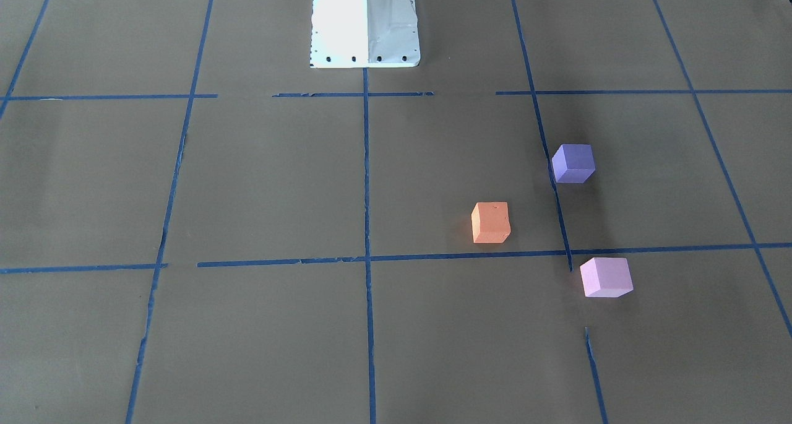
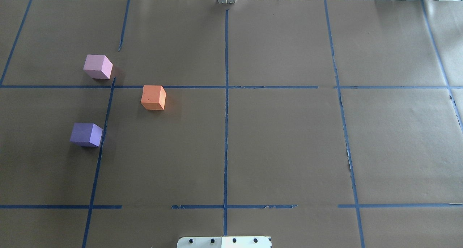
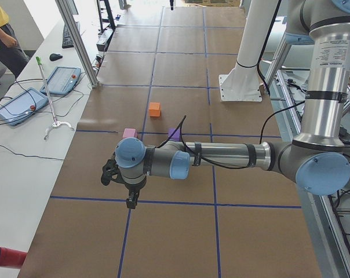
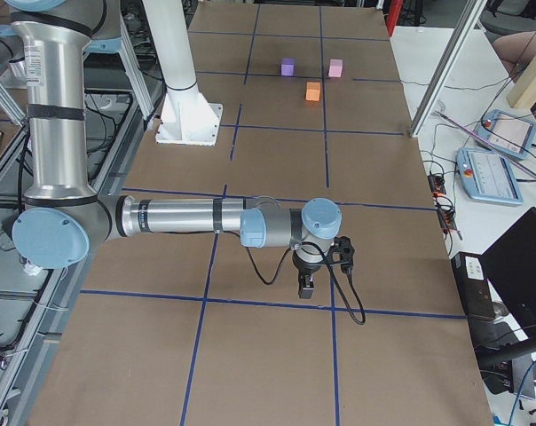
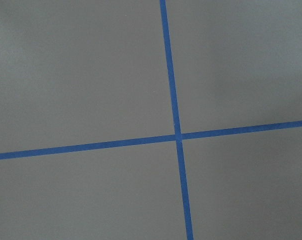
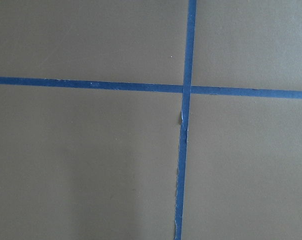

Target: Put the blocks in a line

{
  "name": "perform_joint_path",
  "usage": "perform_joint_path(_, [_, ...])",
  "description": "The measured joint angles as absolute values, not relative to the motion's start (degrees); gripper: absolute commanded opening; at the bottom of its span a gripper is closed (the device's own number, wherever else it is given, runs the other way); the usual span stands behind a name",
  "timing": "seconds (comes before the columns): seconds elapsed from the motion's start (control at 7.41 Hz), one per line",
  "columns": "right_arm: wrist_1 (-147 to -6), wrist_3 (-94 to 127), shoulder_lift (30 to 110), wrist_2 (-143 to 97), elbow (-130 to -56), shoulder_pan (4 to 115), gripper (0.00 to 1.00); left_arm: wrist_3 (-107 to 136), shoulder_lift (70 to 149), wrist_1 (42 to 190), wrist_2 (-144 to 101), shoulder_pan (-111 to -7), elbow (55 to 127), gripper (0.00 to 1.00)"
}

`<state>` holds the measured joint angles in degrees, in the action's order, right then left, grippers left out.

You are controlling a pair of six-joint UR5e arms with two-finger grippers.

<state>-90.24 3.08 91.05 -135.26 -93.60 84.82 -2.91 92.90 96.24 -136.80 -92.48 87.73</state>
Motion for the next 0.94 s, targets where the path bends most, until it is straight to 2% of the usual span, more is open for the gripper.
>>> perform_joint_path(0.54, [-90.2,3.1,91.1,-135.3,-93.6,84.8,1.00,0.6,92.4,96.6,-136.9,-91.5,89.2,1.00])
perform_joint_path(0.94, [-90.2,3.1,91.1,-135.3,-93.6,84.8,1.00,3.4,93.8,96.7,-136.4,-83.8,91.4,1.00])
